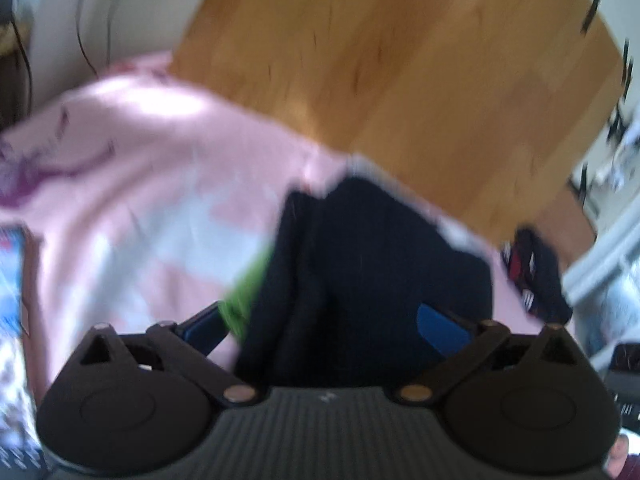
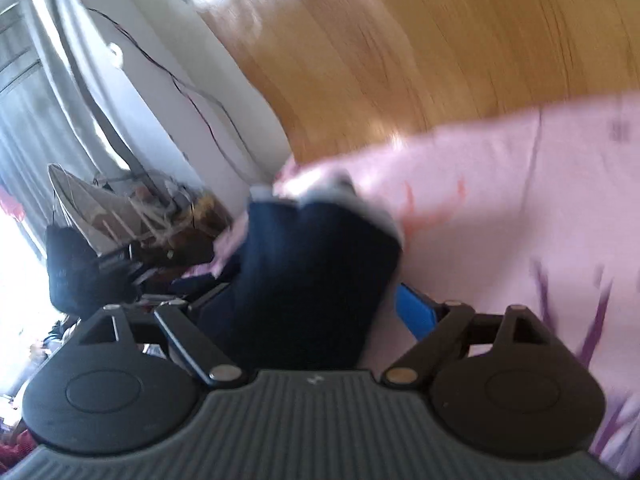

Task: Fold small clothes

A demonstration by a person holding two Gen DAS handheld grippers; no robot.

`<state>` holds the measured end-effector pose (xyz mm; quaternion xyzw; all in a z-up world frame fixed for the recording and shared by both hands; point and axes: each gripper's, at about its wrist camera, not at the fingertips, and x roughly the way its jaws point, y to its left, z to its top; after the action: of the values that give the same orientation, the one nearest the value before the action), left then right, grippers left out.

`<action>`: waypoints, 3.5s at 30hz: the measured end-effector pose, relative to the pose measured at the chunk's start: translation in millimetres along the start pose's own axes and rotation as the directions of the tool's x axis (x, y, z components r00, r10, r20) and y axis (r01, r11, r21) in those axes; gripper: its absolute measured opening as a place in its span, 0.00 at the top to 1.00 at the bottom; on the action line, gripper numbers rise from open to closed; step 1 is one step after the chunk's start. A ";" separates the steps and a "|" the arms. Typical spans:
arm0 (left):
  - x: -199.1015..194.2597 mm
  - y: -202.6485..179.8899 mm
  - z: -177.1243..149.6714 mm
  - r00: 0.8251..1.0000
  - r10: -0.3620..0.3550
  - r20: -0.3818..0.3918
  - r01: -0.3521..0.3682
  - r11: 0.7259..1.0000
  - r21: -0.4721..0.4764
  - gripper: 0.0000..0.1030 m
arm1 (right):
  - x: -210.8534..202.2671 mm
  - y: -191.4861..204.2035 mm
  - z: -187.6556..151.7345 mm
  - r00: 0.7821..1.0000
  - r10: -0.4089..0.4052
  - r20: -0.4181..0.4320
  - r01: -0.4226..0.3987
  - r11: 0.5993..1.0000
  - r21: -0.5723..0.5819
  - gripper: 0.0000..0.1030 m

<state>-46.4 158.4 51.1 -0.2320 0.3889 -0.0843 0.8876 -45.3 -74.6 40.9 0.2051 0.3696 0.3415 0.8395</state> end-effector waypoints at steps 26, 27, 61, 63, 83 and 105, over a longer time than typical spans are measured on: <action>112.1 63.2 147.4 0.932 0.234 0.277 -0.133 0.931 -0.339 0.25 | 305.6 7.0 166.1 0.979 -0.154 0.130 0.191 0.917 -0.349 0.22; 111.6 58.9 144.7 0.930 0.245 0.274 -0.147 0.931 -0.334 0.24 | 301.6 2.5 164.8 0.981 -0.142 0.129 0.178 0.925 -0.335 0.22; 46.9 -106.0 -52.0 0.719 0.643 0.262 -0.634 0.762 -0.130 0.02 | 42.8 -14.5 -4.1 0.960 -0.212 0.183 0.231 0.969 -0.086 0.16; 48.3 -104.2 -50.6 0.717 0.651 0.250 -0.639 0.757 -0.136 0.02 | 43.7 -14.3 -3.7 0.962 -0.204 0.180 0.223 0.971 -0.089 0.16; 42.6 -115.3 -55.9 0.678 0.659 0.324 -0.662 0.740 -0.119 0.00 | 37.7 -16.8 -7.1 0.967 -0.194 0.164 0.205 0.977 -0.052 0.15; 38.0 -131.2 -63.1 0.609 0.687 0.397 -0.721 0.688 -0.085 0.00 | 33.3 -39.2 -0.4 0.969 -0.188 0.162 0.174 0.980 0.094 0.15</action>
<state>-62.4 8.7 51.8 -0.0353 0.2556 0.3039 0.9171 -12.6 -77.1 1.3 0.2318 0.3271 0.2298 0.8868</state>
